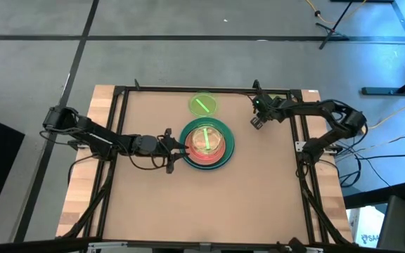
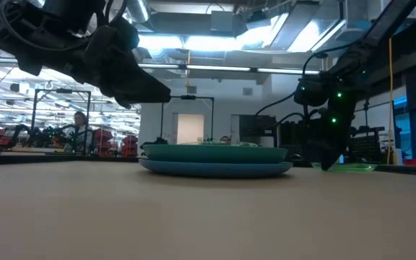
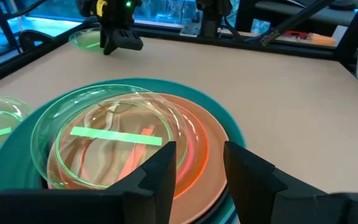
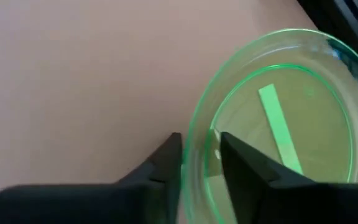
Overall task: Stack plastic plates
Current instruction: Stack the light green plate on top of the light green plate
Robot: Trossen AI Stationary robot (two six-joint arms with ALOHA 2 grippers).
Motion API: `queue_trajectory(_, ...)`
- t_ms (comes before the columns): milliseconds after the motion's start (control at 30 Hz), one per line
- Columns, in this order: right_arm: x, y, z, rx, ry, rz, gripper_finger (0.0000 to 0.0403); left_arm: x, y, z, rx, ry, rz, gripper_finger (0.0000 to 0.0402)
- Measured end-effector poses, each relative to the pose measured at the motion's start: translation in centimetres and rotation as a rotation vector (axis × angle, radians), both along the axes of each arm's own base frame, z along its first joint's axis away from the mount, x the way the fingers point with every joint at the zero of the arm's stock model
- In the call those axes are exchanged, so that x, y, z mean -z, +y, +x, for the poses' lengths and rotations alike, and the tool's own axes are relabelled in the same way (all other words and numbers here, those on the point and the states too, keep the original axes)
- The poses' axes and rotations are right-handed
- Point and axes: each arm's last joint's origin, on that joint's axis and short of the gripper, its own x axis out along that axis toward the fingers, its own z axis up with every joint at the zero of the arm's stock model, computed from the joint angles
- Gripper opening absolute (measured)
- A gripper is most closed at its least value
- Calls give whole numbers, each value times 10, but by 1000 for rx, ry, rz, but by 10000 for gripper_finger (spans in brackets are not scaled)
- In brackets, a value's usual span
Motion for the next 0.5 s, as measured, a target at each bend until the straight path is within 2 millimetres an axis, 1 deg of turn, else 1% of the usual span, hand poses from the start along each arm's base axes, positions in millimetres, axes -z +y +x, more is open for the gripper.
queue_trajectory(133,0,0,1,-29,10,-11,30,0,0,0,0,0,-1,128)
queue_trajectory(167,-1,0,1,-44,20,-17,16,0,0,0,-1,-1,-4,128)
queue_trajectory(200,-1,2,2,-56,29,-24,9,0,0,0,-2,-2,-7,128)
queue_trajectory(300,-6,10,7,-89,29,-54,16,0,0,0,-3,-1,-7,128)
queue_trajectory(400,-21,21,19,-158,-16,-76,5,0,0,0,-3,-3,-7,128)
queue_trajectory(500,-34,39,30,-247,-55,-98,5,-1,0,0,-4,-7,-9,128)
